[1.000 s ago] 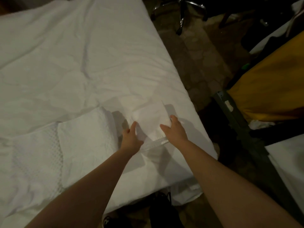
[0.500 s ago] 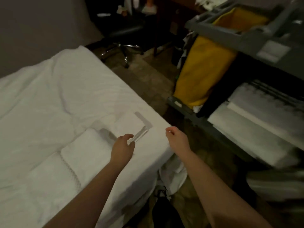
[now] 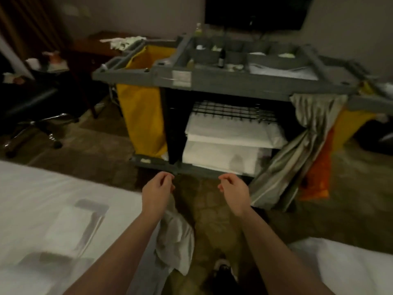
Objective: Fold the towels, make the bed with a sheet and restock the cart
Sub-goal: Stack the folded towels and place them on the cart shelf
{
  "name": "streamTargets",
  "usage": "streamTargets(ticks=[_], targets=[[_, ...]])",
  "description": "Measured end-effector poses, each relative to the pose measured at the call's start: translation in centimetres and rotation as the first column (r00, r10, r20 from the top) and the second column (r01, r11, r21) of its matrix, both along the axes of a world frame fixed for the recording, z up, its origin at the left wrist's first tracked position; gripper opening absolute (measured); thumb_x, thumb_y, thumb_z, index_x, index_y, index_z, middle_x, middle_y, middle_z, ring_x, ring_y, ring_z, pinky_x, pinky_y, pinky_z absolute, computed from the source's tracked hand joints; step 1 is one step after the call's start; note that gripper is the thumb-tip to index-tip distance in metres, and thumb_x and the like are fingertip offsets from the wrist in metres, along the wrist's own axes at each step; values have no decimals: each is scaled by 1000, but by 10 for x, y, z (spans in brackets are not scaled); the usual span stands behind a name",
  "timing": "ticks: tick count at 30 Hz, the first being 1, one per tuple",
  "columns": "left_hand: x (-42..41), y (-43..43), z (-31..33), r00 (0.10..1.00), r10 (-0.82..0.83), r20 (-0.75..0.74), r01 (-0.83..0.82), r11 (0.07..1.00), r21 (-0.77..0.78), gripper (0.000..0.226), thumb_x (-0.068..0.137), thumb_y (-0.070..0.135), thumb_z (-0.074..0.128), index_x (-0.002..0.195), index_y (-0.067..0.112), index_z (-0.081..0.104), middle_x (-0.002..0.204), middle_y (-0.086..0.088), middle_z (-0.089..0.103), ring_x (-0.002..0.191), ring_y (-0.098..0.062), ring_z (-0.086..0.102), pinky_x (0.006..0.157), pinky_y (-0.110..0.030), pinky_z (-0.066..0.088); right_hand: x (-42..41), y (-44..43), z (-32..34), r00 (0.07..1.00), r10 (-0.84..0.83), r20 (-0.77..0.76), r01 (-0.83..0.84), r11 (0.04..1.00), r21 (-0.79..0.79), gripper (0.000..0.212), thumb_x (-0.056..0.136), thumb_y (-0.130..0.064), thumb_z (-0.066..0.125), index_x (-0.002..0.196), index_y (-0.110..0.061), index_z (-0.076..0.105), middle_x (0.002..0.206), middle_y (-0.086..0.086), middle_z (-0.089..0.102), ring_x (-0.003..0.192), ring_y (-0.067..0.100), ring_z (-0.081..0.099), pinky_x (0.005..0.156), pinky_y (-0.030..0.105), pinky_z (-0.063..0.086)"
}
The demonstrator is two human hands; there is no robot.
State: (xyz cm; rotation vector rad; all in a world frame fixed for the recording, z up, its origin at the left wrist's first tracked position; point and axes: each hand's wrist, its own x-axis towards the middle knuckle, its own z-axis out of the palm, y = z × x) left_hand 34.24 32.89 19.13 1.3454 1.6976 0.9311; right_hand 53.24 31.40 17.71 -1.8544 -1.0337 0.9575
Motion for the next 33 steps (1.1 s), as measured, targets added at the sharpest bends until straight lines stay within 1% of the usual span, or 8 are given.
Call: streamTargets(ticks=[6,11,16,20,23,26,28,33], targets=[[113,118,-54,993,-51,108,45,997,60,19,97,22,48,81,23,58,76,-1,60,77,-20,57,67,-30,43,98,104,-48,992,-126,-26,127,991,29,18,99,-14,43,103,-17,60,84,-3,61,71,9,56,59,18,44],[182,220,-108,993,-86,83,85,996,20,26,97,27,49,119,15,51,96,-4,59,88,-22,57,65,-27,41,165,208,-94,986,-153,-58,156,987,33,26,98,-13,43,118,-10,58,95,6,62,76,15,56,61,23,43],[246,303,-136,983,-143,116,147,989,-24,58,92,30,58,143,18,32,130,-4,47,100,-14,48,85,-27,39,220,292,-120,996,-94,-3,94,995,28,41,98,-17,46,138,-18,41,108,7,59,81,21,55,68,28,42],[278,353,-152,950,-62,307,103,988,-117,75,90,33,60,150,28,15,141,-3,41,121,-23,47,100,-38,42,239,337,-131,949,-70,-307,67,998,-19,54,98,-16,48,147,-24,27,114,7,59,92,19,53,82,29,43],[287,374,-155,897,-31,440,120,977,-175,71,95,34,53,149,35,8,133,-4,48,111,-20,52,89,-36,45,241,354,-127,891,20,-453,-35,999,-25,40,98,-21,52,133,-31,35,120,13,60,99,21,57,75,25,44],[287,381,-153,839,51,542,89,969,-229,57,97,29,51,143,38,18,116,-6,56,100,-21,58,83,-35,48,238,366,-126,891,18,-453,-42,998,-43,9,97,-17,50,100,-26,49,91,8,60,81,17,56,70,26,40],[283,383,-152,847,78,525,59,969,-239,41,97,24,51,130,36,30,103,-7,60,89,-20,62,74,-31,50,236,368,-126,886,-26,-462,20,1000,-18,15,97,-15,50,86,-25,49,76,1,53,68,11,48,60,19,37],[277,344,-158,930,121,346,-38,971,-236,21,95,21,52,104,22,33,100,-12,60,75,-15,64,65,-27,51,202,323,-131,823,-276,-496,292,955,-46,23,97,-26,52,113,-11,57,96,-1,60,91,17,55,58,6,42]])
